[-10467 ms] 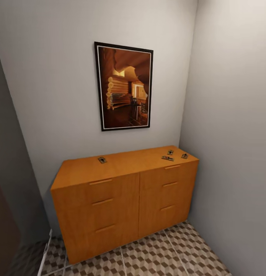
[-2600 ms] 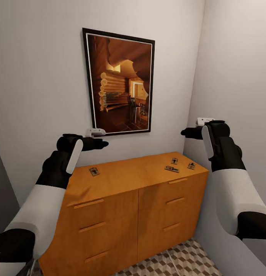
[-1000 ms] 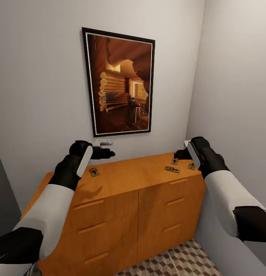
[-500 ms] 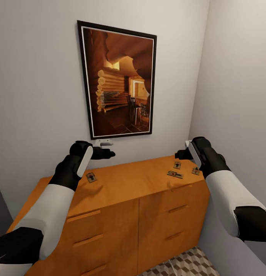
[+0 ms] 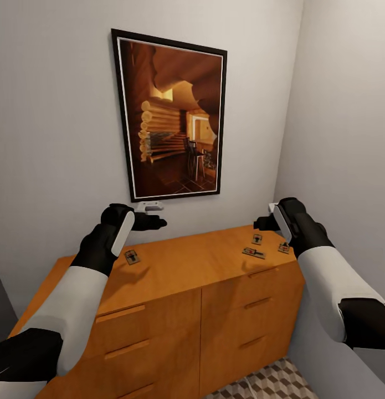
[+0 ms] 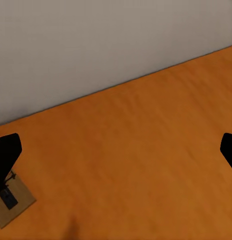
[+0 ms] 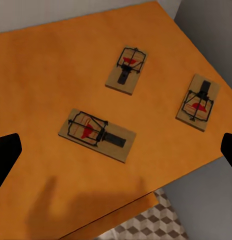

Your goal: Take the four mousetraps from the cabinet in the bathroom and place them on the bathroom floor. Make sure all four end up on the same floor surface, and ensure that at least two of them are either under or directly next to the same bathroom sink.

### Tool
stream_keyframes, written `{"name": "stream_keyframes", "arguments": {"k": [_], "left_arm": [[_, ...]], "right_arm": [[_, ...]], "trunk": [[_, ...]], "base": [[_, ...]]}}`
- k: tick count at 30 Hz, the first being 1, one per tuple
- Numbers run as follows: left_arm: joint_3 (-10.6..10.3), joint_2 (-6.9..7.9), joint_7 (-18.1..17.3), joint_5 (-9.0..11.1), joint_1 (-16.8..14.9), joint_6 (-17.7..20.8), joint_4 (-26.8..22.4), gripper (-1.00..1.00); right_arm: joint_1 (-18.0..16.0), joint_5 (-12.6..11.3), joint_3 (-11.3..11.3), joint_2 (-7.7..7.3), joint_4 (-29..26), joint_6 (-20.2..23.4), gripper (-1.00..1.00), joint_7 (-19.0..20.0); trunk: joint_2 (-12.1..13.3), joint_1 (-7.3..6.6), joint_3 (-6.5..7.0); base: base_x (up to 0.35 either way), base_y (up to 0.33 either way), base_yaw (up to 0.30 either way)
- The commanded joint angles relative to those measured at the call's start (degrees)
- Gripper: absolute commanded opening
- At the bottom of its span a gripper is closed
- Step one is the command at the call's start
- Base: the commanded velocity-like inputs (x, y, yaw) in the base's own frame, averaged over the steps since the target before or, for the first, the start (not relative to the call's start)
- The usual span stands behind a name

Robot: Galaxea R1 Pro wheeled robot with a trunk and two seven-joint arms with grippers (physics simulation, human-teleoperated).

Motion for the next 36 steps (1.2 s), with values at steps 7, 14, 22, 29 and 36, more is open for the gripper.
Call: {"name": "stream_keyframes", "arguments": {"k": [7,14,22,29,36], "left_arm": [[0.0,0.0,0.1,0.2,0.0,0.2,0.0,1.0],[0.0,-0.02,0.1,0.2,0.0,0.2,0.2,1.0],[0.0,-0.18,0.1,0.2,0.0,0.2,0.4,1.0],[0.0,-0.93,0.1,0.2,0.0,0.2,0.6,1.0],[0.0,-1.42,0.1,0.0,0.0,0.2,1.7,1.0]], "right_arm": [[0.0,-0.3,-2.6,-0.43,2.4,0.2,1.0,-1.4],[0.0,-0.4,-4.8,-2.71,7.1,0.2,1.0,-4.8],[0.0,-0.7,-5.6,-4.2,9.1,0.2,1.0,-6.6],[0.0,-0.7,-5.7,-4.53,9.4,0.2,1.0,-6.8],[0.0,-0.8,-5.7,-4.6,9.4,0.2,1.0,-6.9]], "trunk": [[0.0,0.0,-0.07],[0.0,0.0,-0.07],[0.0,0.0,-0.07],[0.0,0.0,-0.07],[0.0,0.0,-0.07]], "base": [[0.002,0.0,0.0],[0.0,0.0,0.0],[0.0,0.0,0.0],[0.045,0.0,0.0],[0.228,0.0,0.0]]}}
